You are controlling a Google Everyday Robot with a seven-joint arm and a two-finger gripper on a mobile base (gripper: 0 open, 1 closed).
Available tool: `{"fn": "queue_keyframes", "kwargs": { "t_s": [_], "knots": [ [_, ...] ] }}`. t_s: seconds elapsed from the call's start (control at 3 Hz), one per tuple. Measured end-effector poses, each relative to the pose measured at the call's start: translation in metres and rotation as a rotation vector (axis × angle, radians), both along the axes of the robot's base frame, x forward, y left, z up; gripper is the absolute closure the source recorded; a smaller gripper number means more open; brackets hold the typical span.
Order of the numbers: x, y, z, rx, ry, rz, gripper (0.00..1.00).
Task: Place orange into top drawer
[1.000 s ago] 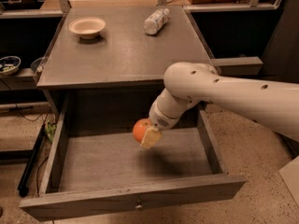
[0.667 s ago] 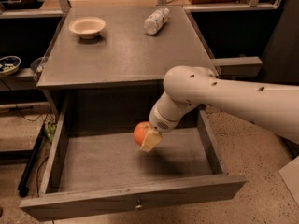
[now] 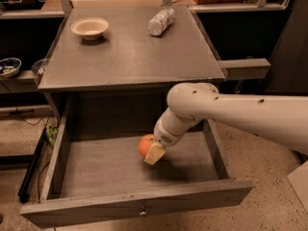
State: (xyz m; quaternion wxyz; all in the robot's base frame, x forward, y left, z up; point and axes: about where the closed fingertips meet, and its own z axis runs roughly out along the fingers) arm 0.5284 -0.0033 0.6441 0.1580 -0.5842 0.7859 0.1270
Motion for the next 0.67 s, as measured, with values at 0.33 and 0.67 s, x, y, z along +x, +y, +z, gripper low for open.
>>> {"fn": "queue_keyframes", "kwargs": {
  "t_s": [0.33, 0.67],
  "knots": [
    [-0.0035, 0.0025, -0.0079, -0.007, -0.017, -0.013, 1.0],
    [-0.0059, 0.0046, -0.0142, -0.012, -0.021, -0.019, 1.0]
  ]
}}
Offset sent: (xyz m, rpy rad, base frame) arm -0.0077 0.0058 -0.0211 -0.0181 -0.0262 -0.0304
